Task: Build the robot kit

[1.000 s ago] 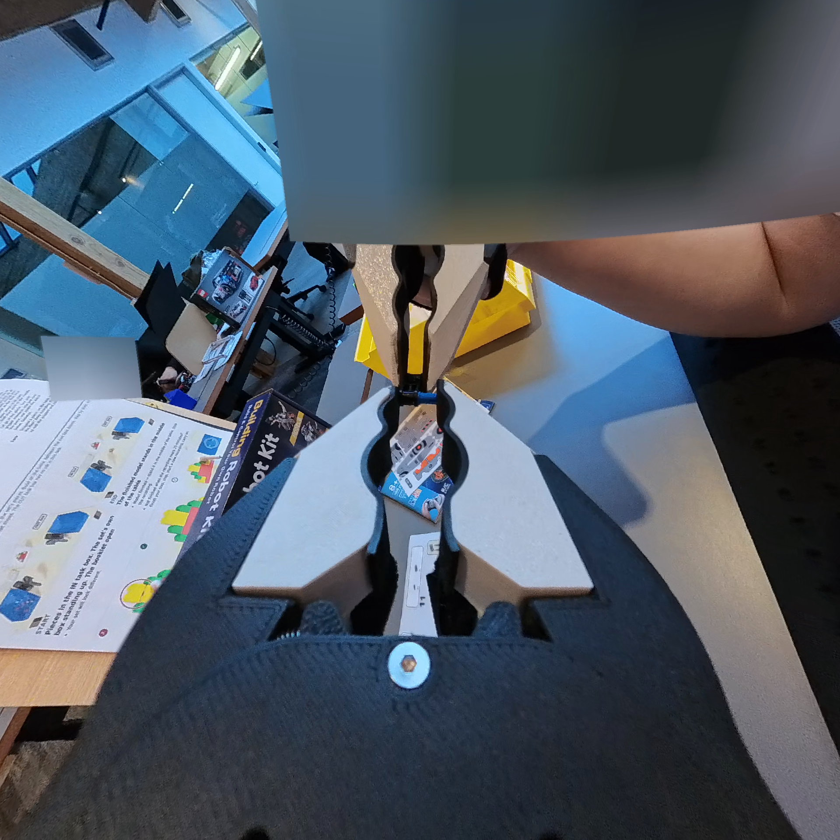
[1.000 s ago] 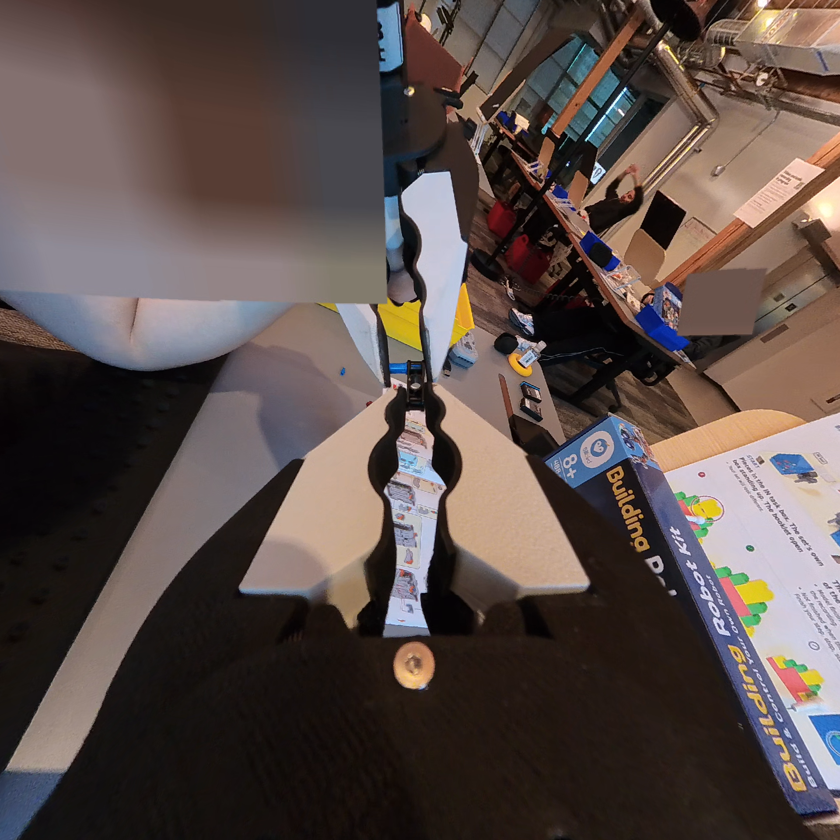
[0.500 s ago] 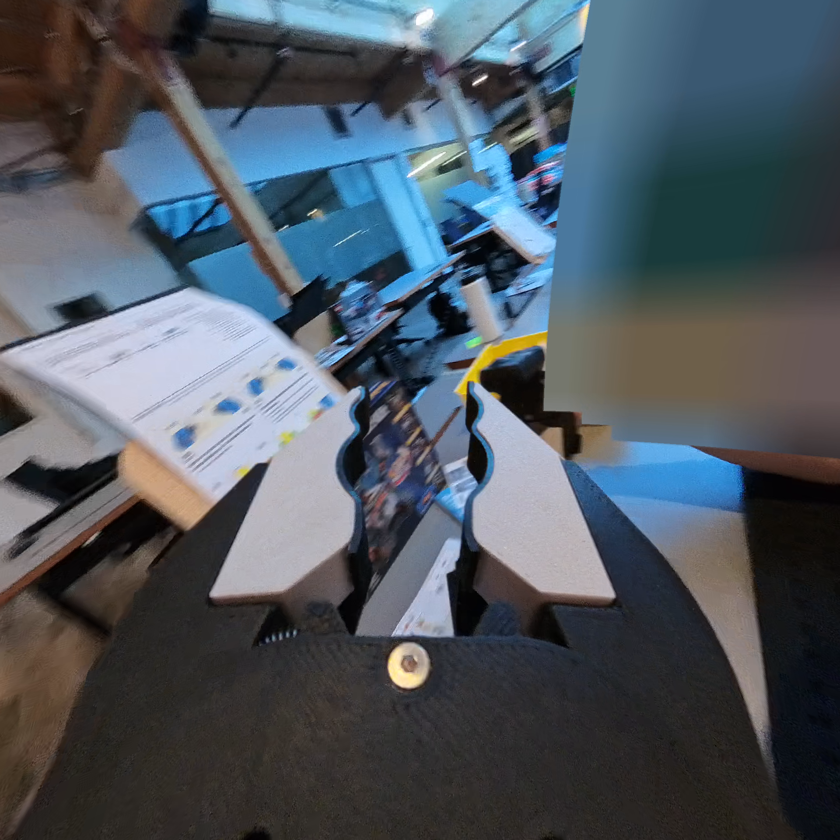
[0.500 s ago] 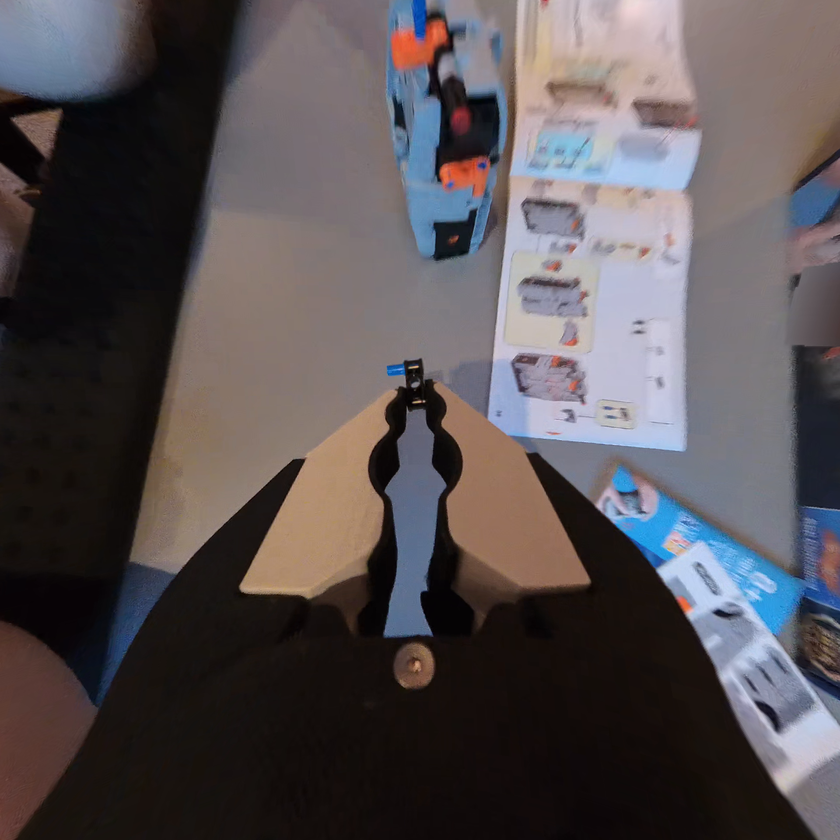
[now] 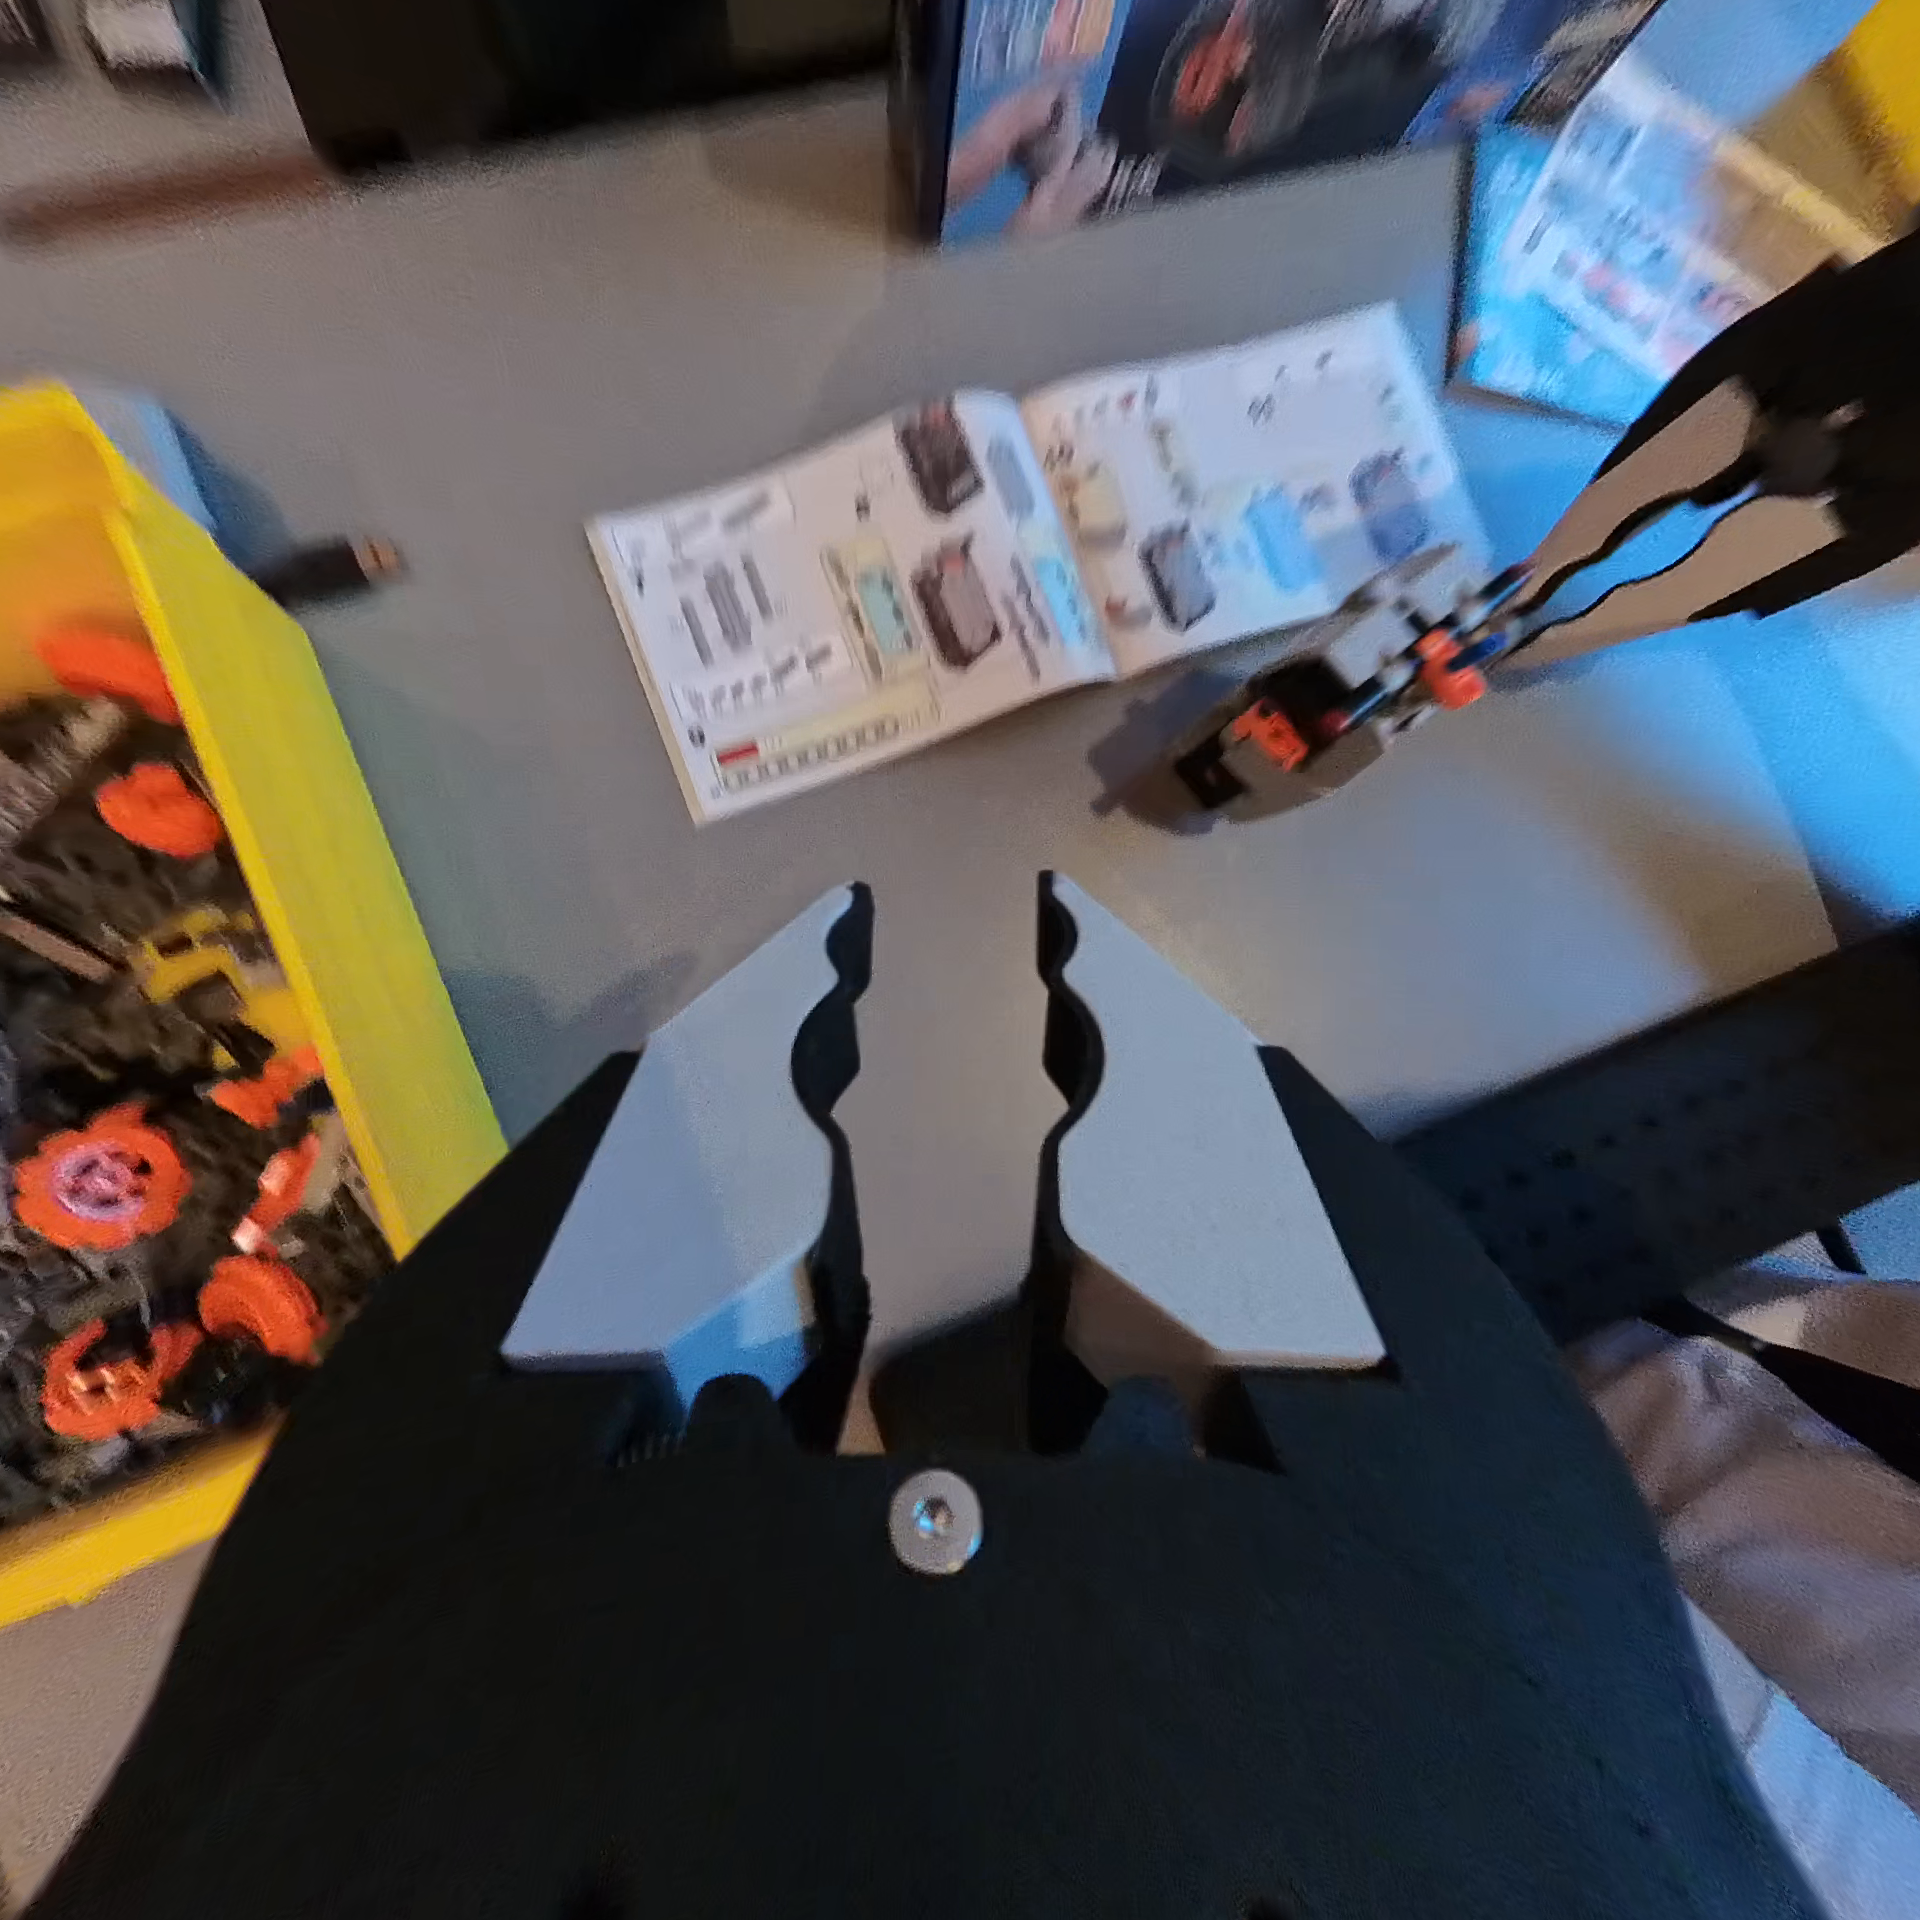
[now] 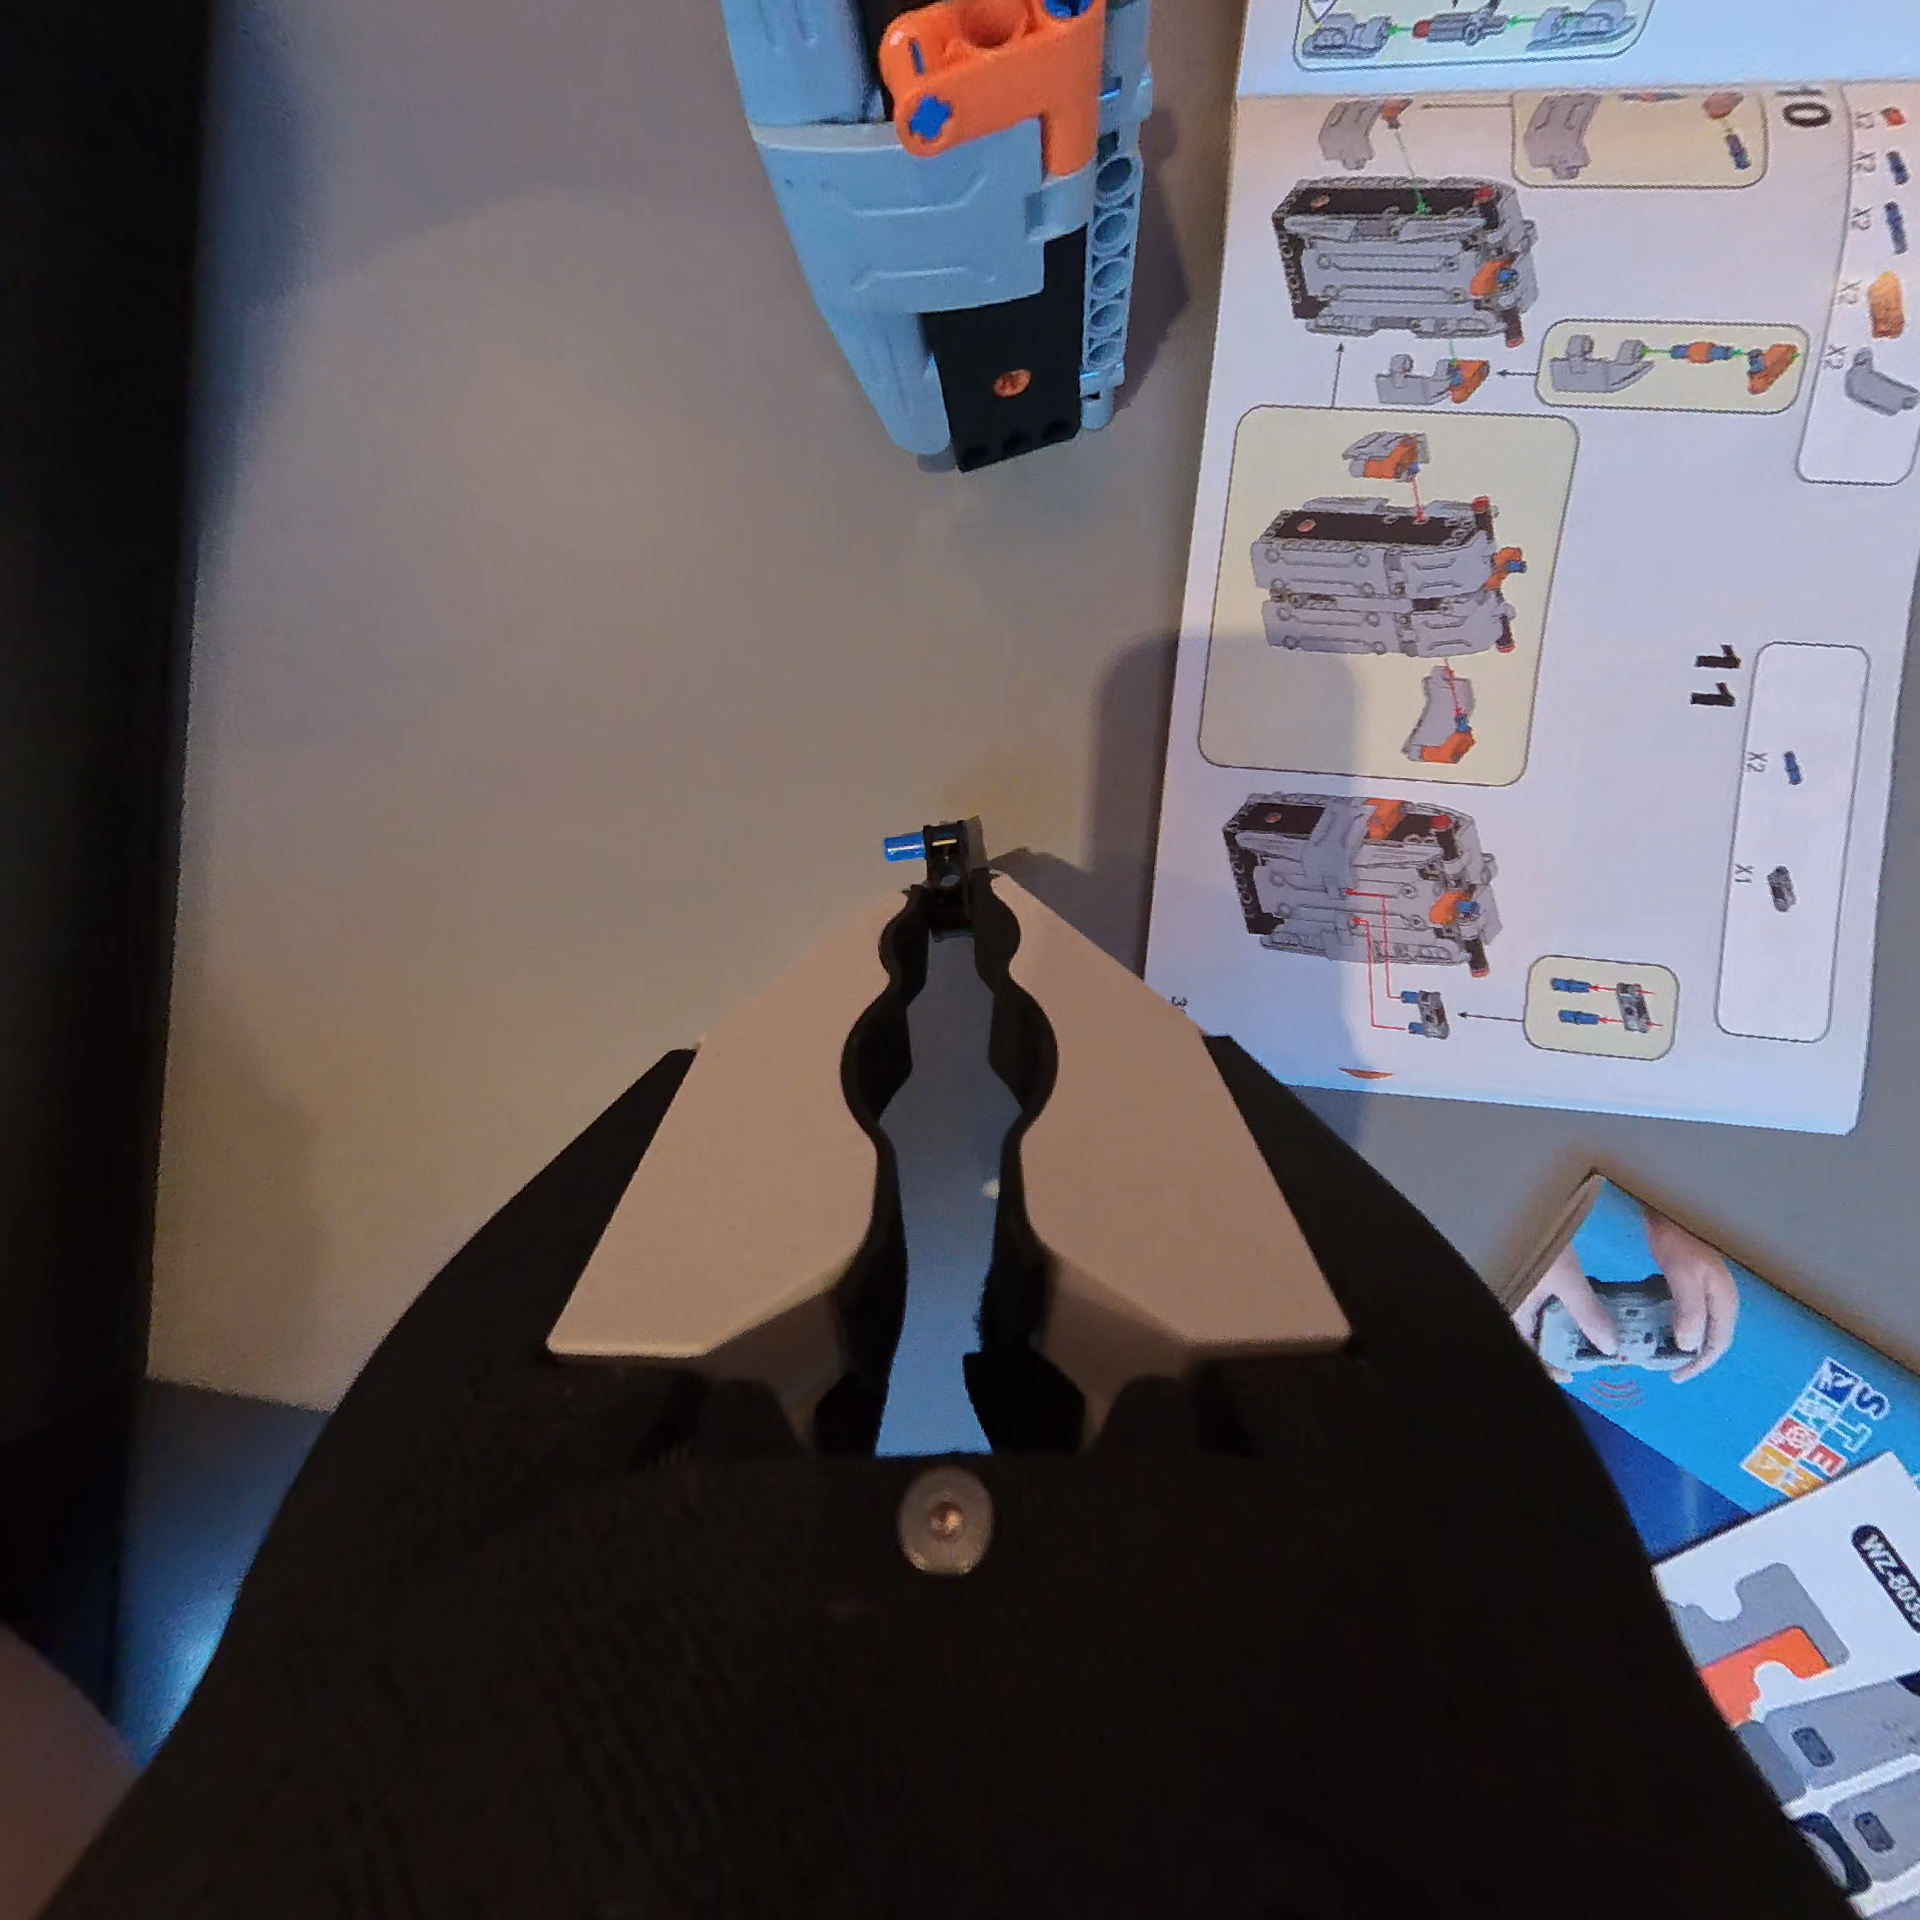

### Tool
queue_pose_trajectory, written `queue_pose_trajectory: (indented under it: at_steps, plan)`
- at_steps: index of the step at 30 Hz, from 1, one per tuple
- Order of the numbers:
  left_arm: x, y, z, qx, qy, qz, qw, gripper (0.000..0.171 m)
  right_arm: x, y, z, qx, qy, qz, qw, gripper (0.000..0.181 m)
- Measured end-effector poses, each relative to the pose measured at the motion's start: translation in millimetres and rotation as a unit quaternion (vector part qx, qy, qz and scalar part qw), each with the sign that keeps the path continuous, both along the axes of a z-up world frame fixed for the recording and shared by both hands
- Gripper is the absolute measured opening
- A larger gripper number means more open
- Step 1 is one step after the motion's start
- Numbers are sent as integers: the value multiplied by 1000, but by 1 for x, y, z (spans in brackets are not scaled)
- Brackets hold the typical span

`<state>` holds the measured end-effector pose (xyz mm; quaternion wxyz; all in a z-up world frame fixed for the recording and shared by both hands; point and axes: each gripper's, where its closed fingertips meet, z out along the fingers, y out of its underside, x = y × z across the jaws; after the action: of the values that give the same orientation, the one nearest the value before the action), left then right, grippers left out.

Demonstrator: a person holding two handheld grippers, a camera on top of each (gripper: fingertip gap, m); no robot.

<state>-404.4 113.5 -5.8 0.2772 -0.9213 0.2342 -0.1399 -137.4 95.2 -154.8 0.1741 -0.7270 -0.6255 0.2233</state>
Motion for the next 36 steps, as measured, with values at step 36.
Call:
queue_pose_trajectory:
  at_steps: [36]
  plan:
    - [-25,6,-160,-393,155,70,904,16,16,13,47,39,57,-44,997,24]
